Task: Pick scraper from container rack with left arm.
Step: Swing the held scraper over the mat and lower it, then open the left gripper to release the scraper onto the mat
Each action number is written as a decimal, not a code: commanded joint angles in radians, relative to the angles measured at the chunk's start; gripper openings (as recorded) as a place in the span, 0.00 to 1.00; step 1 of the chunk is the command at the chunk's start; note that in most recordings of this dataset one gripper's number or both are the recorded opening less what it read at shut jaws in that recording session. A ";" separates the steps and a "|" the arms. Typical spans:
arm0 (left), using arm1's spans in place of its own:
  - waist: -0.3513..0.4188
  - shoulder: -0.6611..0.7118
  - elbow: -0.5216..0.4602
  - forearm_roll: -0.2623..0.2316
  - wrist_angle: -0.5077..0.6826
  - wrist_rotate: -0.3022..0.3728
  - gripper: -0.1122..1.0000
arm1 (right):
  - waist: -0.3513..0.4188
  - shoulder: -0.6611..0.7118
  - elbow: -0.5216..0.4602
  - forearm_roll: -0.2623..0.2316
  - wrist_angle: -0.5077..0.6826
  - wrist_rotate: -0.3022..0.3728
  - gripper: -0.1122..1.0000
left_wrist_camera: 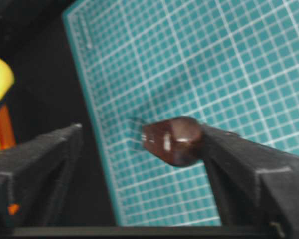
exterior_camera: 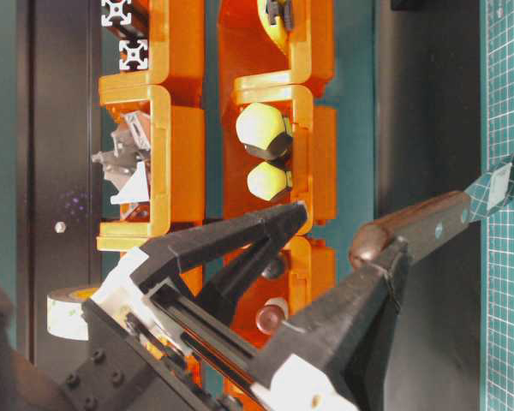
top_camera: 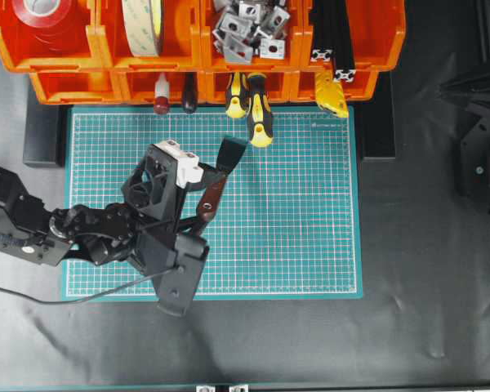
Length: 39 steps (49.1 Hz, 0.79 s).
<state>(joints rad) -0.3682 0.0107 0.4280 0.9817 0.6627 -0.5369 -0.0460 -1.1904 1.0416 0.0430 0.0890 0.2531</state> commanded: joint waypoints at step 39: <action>-0.152 -0.282 0.184 -0.002 0.051 -0.959 0.92 | -0.003 -0.008 -0.018 0.002 0.031 0.002 0.09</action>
<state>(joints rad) -0.5031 -0.1902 0.6029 0.9771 0.7194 -1.4834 -0.0460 -1.2011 1.0416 0.0430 0.1197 0.2531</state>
